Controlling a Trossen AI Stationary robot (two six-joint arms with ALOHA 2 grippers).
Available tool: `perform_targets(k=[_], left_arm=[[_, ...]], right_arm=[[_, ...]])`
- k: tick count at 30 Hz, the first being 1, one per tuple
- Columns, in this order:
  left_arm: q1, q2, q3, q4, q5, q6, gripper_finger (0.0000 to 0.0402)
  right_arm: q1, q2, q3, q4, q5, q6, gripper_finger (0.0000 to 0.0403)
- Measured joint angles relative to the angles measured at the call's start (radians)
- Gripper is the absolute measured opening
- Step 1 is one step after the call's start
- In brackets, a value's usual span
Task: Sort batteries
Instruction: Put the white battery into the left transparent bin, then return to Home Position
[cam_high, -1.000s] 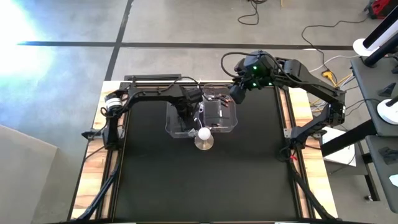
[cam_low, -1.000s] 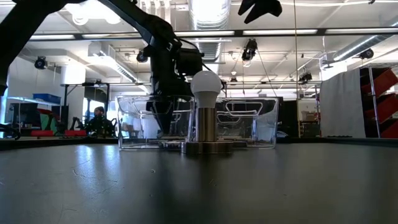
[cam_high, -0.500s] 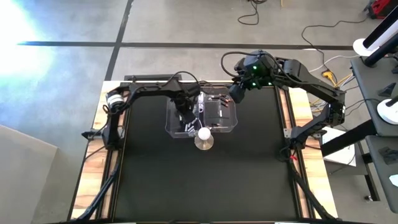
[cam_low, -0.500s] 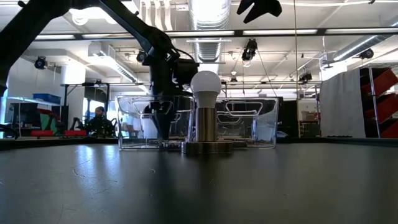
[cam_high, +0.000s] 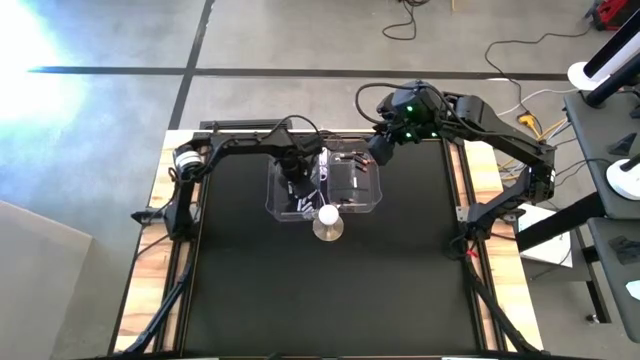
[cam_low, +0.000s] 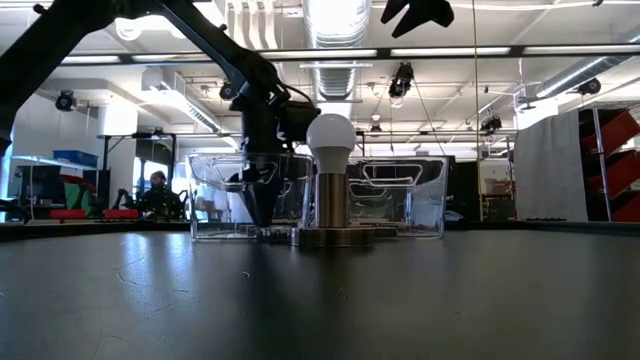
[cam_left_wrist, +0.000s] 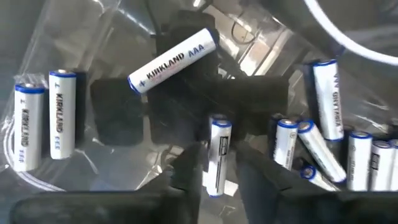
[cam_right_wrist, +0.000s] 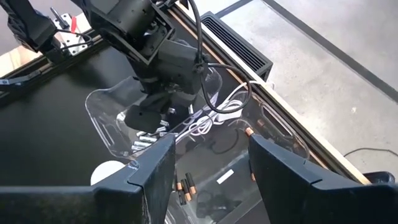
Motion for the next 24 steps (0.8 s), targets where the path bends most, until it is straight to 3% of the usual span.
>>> perform_targets(k=[6,12,19,24], left_arm=[[0.001,-0.048,0.000,0.010,-0.003,-0.009,0.0143],[0.001,-0.172,-0.001,0.031,-0.003,-0.011,0.0193],[-0.043,-0.380,-0.018,0.062,0.009,0.000,0.0220],[-0.084,-0.529,-0.021,0.085,0.085,0.044,0.0222]], right_arm=[[0.005,0.000,0.000,0.006,0.000,-0.044,0.0196],[0.005,0.000,-0.003,0.007,0.000,-0.052,0.0194],[0.022,0.000,-0.048,0.032,0.000,-0.052,0.0182],[0.030,0.001,-0.088,0.110,-0.001,-0.063,0.0170]])
